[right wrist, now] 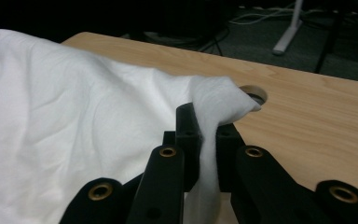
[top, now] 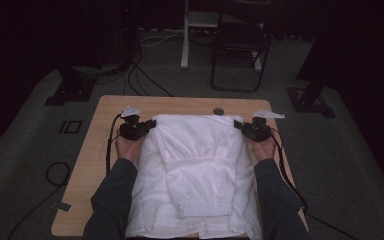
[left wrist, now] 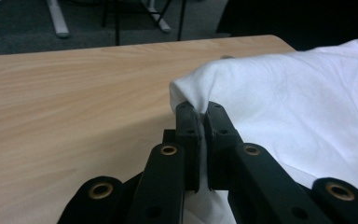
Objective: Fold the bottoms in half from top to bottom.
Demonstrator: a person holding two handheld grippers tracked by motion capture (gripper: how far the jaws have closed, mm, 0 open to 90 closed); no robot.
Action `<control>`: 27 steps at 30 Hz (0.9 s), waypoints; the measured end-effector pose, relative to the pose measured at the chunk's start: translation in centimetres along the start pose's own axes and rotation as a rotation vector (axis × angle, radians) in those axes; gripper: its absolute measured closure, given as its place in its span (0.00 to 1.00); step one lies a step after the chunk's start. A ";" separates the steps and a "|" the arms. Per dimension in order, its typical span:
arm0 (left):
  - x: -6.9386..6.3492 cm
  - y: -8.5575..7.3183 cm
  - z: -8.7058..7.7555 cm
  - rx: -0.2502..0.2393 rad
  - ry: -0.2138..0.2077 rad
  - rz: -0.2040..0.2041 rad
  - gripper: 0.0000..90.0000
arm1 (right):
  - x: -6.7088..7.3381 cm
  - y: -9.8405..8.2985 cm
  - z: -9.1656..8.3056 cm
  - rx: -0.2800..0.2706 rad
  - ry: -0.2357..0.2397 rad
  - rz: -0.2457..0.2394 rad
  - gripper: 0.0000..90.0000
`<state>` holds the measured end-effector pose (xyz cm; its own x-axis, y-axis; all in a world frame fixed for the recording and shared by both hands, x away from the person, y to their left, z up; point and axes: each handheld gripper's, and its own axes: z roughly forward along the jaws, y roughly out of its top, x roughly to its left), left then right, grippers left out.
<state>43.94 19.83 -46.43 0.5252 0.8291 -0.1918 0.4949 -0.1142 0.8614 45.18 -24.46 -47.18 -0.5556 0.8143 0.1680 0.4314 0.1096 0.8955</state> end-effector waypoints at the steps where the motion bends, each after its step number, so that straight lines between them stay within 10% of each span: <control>1: -0.2 -0.3 -0.5 -0.004 -0.007 0.006 0.96 | 0.2 -0.2 -0.5 -0.005 0.010 -0.004 0.94; 11: -3.1 -4.1 -6.2 -0.018 -0.105 0.073 0.96 | 3.5 -4.2 -6.2 -0.015 0.081 -0.065 0.94; 17: -5.6 -8.8 -8.3 0.059 -0.142 0.100 0.97 | 4.8 -8.8 -8.8 0.032 0.111 -0.048 0.94; 27: -5.5 -14.4 -5.8 0.256 -0.133 0.060 0.97 | 6.8 -14.3 -8.3 0.217 0.108 -0.073 0.94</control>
<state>29.94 20.08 -55.12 0.6367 0.7394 -0.2190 0.6101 -0.3093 0.7295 29.38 -25.20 -55.42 -0.6589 0.7351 0.1596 0.5230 0.2951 0.7996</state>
